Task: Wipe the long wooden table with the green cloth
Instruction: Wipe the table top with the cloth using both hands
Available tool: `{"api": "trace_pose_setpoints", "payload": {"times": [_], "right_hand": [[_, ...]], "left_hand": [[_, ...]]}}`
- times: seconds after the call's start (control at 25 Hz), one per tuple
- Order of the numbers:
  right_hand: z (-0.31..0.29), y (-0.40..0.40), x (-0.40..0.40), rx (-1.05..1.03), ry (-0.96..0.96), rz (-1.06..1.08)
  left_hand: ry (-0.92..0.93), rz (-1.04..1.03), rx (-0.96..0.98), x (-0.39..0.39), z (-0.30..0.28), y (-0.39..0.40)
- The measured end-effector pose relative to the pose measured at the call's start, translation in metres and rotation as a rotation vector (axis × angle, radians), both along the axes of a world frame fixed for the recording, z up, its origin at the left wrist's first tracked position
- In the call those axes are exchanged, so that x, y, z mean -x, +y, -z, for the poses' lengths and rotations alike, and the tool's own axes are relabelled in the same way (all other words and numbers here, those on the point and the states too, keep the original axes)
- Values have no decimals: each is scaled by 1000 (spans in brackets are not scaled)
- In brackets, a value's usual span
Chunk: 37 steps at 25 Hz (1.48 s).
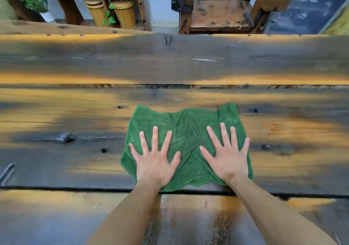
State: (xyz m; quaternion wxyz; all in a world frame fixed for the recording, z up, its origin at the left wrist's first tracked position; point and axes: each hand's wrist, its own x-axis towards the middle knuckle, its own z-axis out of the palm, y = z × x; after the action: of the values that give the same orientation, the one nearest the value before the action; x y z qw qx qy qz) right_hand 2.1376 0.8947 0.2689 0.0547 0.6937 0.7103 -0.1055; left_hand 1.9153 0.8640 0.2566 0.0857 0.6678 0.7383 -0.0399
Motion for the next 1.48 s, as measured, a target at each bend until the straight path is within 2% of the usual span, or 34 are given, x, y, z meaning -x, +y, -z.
{"api": "trace_pose_setpoints", "payload": {"times": [0.28,0.4,0.76,0.92,1.08,1.48], "right_hand": [[-4,-118,-1,-35,-8,8],[-2,-182,1,-18,6,-24],[-3,-368,-5,-29,39,64],[-2,-419,-12,5,53,125],[-6,-437,-18,23,61,153],[-8,-409,-33,27,-1,184]], "left_hand": [[-14,46,-35,0,-2,-128],[25,47,-12,4,-1,-185],[-44,103,67,4,-16,-356],[-63,75,94,1,-13,-388],[-114,43,115,-4,-8,-406],[-184,-9,146,-23,-16,-374]]}}
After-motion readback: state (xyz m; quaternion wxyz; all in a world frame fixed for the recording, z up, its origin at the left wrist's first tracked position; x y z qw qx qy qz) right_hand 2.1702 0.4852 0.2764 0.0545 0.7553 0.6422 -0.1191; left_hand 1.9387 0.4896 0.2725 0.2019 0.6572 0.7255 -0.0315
